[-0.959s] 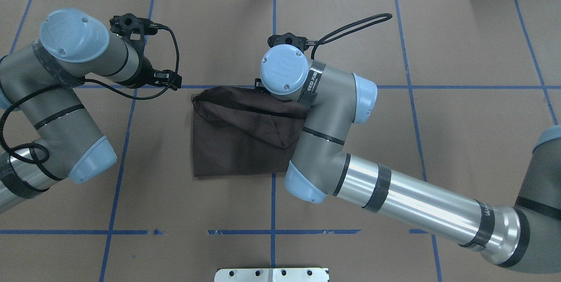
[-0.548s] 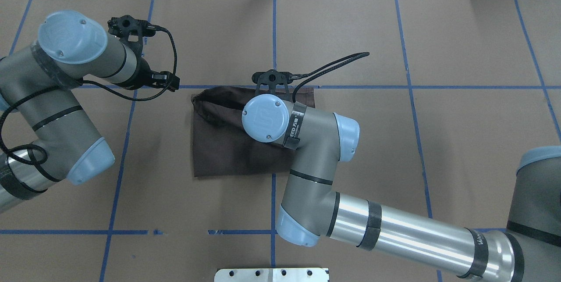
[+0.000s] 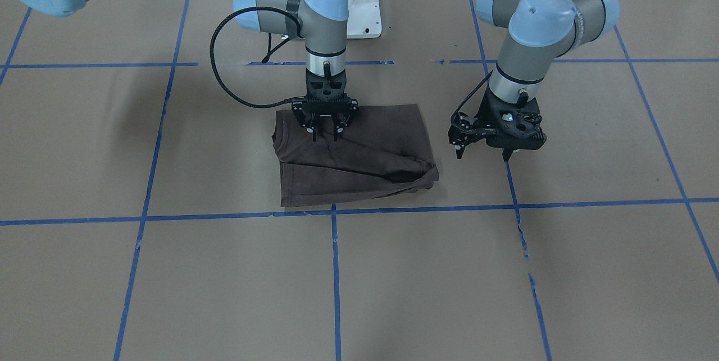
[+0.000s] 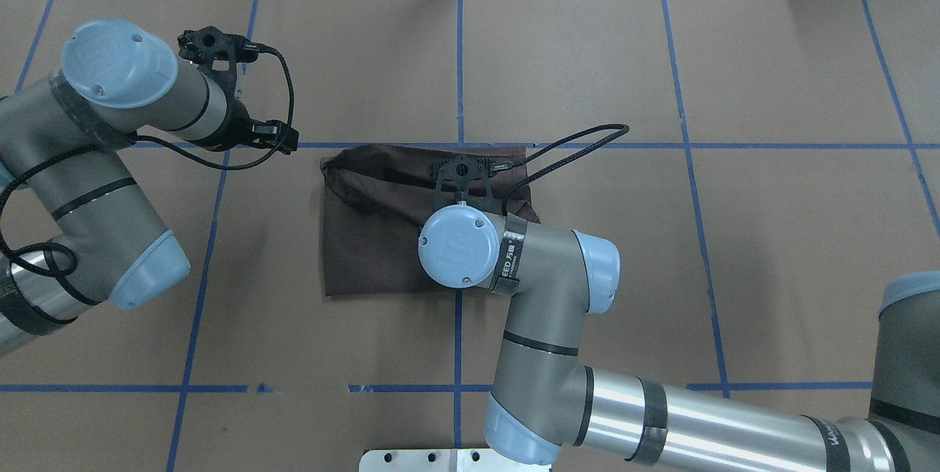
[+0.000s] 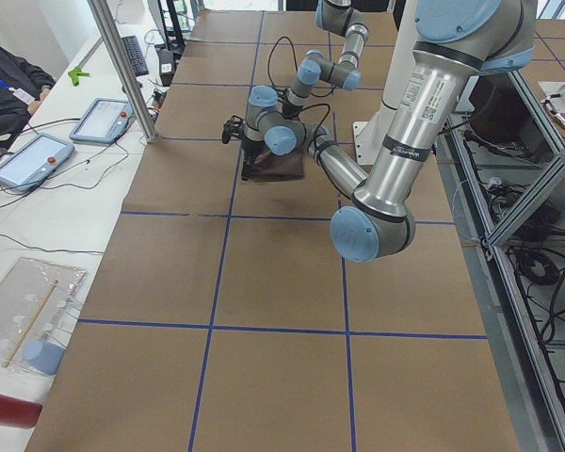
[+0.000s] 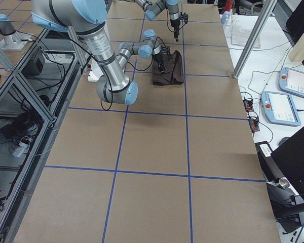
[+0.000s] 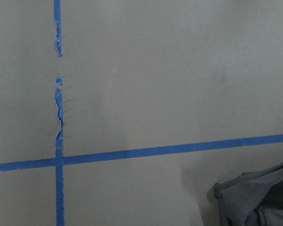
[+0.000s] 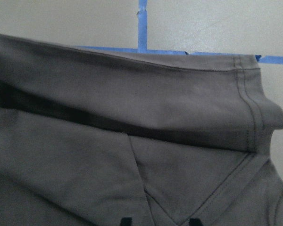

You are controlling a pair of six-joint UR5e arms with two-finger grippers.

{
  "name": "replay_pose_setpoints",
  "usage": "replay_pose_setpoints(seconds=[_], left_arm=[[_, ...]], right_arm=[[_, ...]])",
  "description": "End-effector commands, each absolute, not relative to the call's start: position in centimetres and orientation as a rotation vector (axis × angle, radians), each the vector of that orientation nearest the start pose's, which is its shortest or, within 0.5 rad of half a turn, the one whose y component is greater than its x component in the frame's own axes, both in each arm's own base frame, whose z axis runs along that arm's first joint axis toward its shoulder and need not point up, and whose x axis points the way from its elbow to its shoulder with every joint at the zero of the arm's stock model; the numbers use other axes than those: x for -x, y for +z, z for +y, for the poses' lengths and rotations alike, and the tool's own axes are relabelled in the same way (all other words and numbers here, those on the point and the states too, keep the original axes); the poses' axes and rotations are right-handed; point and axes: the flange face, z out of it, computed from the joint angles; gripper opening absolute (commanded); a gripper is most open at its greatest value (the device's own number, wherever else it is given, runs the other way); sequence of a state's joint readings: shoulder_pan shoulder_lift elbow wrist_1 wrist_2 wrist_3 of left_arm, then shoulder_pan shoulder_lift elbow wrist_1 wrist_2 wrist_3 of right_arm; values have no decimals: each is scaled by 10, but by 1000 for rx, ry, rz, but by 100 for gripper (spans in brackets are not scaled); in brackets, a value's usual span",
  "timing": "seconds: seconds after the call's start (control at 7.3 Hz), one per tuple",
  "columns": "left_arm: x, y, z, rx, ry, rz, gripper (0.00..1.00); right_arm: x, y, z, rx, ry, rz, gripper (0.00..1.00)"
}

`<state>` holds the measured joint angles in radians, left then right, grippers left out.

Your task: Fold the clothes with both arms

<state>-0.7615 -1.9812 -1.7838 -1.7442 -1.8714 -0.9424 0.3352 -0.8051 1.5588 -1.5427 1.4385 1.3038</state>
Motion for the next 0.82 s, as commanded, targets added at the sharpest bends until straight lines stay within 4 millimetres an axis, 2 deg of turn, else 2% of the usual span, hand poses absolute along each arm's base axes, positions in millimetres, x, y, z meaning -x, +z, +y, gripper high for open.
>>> replay_pose_setpoints(seconds=[0.0,0.55,0.69], left_arm=[[-381,320,-506,-285,-6,788,100],[-381,320,-507,-287,-6,787,100],[-380,319,-507,-288,-6,788,100]], right_arm=[[633,204,-364,-342,113,-705,51],[642,209,-354,-339,99,-697,50],[642,209,-355,-340,100,-696,45]])
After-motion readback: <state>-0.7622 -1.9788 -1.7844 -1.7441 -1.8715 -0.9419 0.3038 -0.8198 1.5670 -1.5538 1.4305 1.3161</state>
